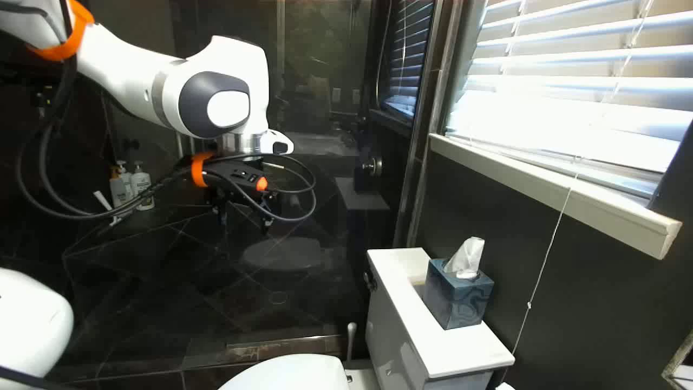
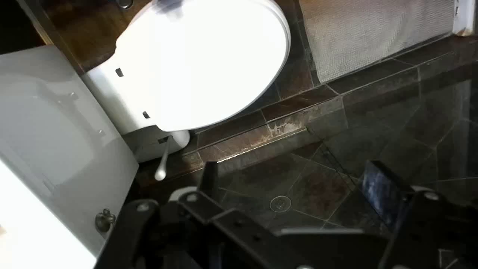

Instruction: Push down the handle to flush the toilet

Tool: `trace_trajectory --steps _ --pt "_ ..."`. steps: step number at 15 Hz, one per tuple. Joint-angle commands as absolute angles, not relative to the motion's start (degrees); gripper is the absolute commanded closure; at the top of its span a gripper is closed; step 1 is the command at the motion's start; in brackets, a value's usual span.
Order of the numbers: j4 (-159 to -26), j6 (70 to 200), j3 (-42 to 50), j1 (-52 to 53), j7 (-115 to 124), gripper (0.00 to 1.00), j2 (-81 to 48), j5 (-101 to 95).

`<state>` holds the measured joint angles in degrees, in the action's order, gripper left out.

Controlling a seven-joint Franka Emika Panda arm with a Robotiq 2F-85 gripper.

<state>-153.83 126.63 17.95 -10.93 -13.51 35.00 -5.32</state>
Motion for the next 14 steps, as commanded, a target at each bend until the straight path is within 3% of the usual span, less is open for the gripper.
trace_trajectory --steps 1,11,14 --pt "-153.7 126.5 17.2 -11.7 -13.9 0.0 34.9 -4.7" --pt "-153.7 126.5 17.2 -11.7 -13.9 0.0 34.9 -4.7" --pt "-149.9 128.4 16.1 -11.8 -7.8 0.0 28.0 -3.0"
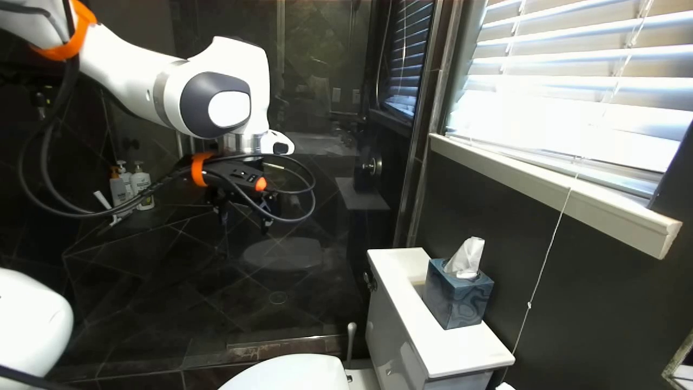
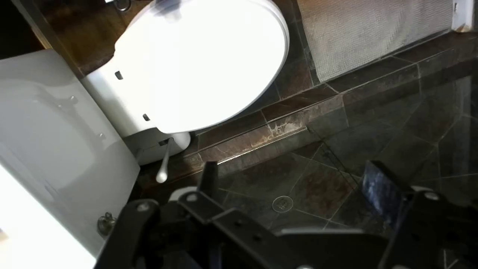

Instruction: Push down the handle to flush the toilet

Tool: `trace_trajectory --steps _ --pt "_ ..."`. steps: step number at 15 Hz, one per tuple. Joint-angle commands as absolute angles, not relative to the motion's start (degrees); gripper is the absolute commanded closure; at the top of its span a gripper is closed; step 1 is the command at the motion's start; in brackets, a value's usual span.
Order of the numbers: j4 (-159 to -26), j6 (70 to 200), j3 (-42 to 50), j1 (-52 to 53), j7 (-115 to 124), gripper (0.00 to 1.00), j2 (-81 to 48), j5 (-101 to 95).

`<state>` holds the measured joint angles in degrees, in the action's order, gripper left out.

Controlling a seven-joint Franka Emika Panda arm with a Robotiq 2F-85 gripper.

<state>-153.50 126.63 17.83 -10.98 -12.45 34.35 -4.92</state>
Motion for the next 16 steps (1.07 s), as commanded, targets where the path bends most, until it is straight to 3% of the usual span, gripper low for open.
trace_trajectory --steps 1,6,10,11,13,16 --pt "-149.2 131.2 15.7 -11.9 -4.9 0.0 25.9 -2.3" --pt "-144.9 148.3 12.1 -13.0 10.3 0.0 12.1 -1.2" --pt "-137.5 154.8 10.6 -15.2 23.8 0.02 -0.1 -4.0" --pt "-135.3 155.5 11.0 -15.3 27.1 0.26 -2.9 -4.8" --pt "-130.8 156.6 12.9 -14.6 34.2 0.3 -8.2 -7.2" --pt "-124.8 156.5 17.0 -11.8 43.7 0.53 -15.1 -9.6"
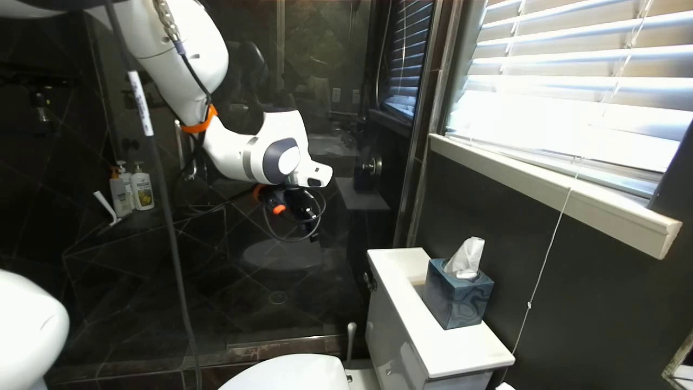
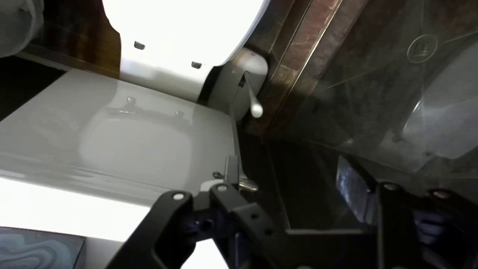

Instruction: Push down the handle to flush the toilet

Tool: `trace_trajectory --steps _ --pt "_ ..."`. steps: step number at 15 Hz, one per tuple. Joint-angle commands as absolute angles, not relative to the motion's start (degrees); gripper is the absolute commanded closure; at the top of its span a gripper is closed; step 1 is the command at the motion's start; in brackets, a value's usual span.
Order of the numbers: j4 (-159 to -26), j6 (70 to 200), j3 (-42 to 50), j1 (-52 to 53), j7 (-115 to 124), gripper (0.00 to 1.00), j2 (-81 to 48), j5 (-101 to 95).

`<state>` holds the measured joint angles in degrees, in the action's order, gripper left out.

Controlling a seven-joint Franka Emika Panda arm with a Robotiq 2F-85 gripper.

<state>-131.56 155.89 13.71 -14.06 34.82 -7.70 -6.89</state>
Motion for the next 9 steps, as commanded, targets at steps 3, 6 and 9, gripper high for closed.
trace_trajectory --steps 3,6,9 --pt "-119.8 158.2 21.1 -9.0 50.4 0.73 -21.9 -9.9" --pt "-116.0 159.2 24.1 -7.0 53.9 0.95 -27.3 -8.0" --pt "-112.9 161.3 26.3 -5.9 56.5 1.0 -32.1 -7.1"
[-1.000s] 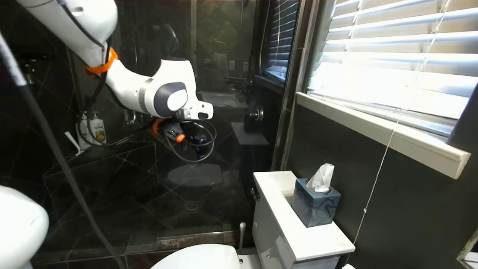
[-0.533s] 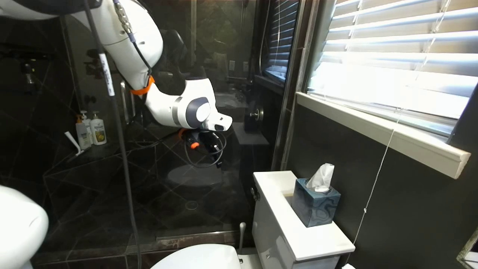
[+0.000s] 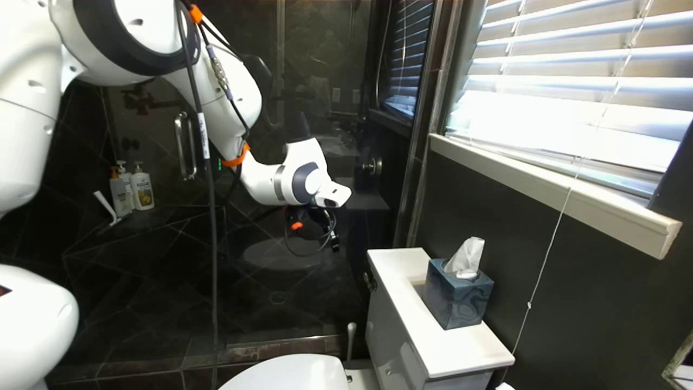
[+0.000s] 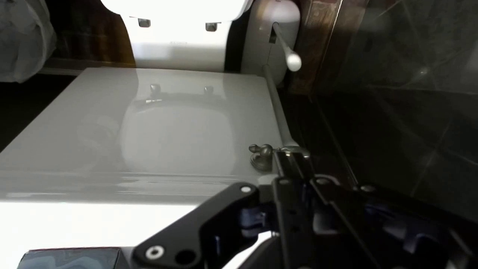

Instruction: Push down the handle to flush the toilet

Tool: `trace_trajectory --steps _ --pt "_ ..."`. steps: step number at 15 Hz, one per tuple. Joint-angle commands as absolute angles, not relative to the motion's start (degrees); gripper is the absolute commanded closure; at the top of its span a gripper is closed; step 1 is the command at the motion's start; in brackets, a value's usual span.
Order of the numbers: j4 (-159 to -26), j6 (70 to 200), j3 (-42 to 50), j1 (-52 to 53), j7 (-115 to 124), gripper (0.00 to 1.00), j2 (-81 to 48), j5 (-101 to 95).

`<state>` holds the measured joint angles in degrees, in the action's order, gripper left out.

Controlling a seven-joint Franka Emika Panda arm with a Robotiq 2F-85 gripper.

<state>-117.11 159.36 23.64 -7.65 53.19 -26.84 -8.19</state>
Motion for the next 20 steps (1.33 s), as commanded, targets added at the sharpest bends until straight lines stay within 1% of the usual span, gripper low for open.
trace_trajectory --steps 1,3,4,10,11,20 --pt "-111.9 162.0 27.1 -5.6 57.3 1.0 -33.7 -6.9" --pt "-110.1 162.6 28.5 -5.1 58.8 1.0 -36.3 -6.3" --pt "-112.9 161.6 27.3 -5.7 55.7 0.99 -33.2 -6.4" --pt "-110.6 162.0 28.4 -5.2 57.0 1.0 -36.0 -6.1" --pt "-109.1 163.5 28.3 -5.5 57.5 1.0 -37.9 -5.8" --pt "-100.9 163.4 27.4 -6.2 57.7 1.0 -47.1 -2.1"
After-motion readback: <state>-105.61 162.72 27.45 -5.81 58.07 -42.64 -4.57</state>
